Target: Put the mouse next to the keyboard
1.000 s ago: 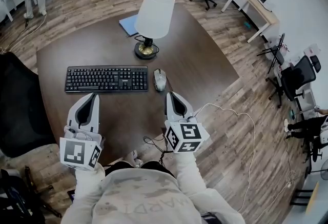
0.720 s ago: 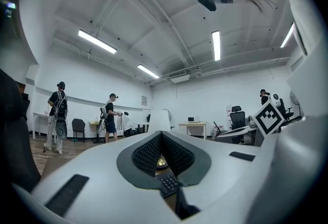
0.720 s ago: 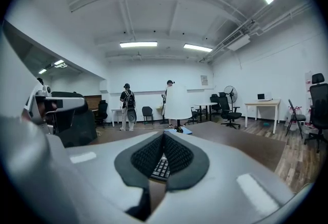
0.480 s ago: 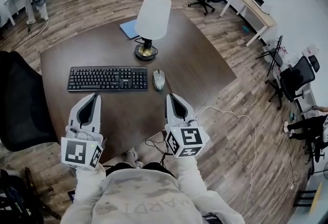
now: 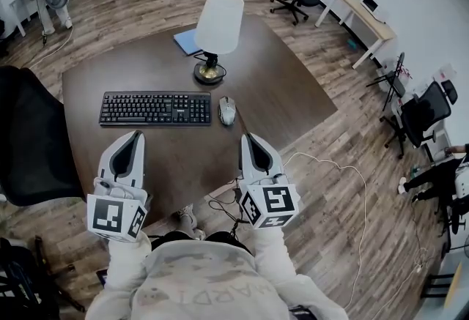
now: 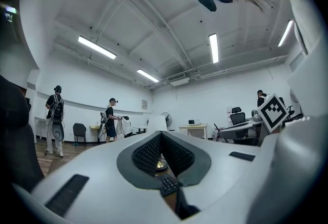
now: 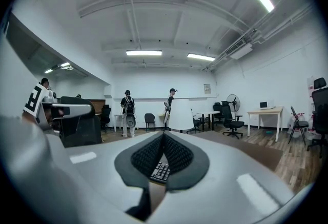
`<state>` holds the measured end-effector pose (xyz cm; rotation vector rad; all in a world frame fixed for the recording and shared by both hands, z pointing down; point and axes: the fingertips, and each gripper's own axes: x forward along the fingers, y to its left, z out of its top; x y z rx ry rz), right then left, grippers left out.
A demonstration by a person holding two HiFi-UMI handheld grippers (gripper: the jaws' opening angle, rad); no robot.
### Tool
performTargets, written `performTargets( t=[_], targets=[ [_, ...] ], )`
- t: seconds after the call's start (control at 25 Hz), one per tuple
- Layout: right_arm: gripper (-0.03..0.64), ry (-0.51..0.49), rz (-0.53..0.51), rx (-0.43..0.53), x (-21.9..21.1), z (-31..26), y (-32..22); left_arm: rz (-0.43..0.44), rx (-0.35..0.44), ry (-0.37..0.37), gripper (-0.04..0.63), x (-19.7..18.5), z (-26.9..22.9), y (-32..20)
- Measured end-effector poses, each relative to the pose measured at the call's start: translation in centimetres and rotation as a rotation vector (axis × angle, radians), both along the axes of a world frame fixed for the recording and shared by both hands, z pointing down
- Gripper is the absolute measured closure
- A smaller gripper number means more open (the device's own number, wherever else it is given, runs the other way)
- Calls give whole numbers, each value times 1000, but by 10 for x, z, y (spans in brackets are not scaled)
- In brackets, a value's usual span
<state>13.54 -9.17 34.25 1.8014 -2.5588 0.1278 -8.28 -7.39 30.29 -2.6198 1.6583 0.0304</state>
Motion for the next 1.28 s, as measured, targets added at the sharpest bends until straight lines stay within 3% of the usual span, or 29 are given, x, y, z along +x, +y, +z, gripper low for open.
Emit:
performTargets(
  t=[1.28],
  targets=[
    [606,-5,-10,84,6,-27,59,-9,48,10,589,6,-13,51]
  ],
)
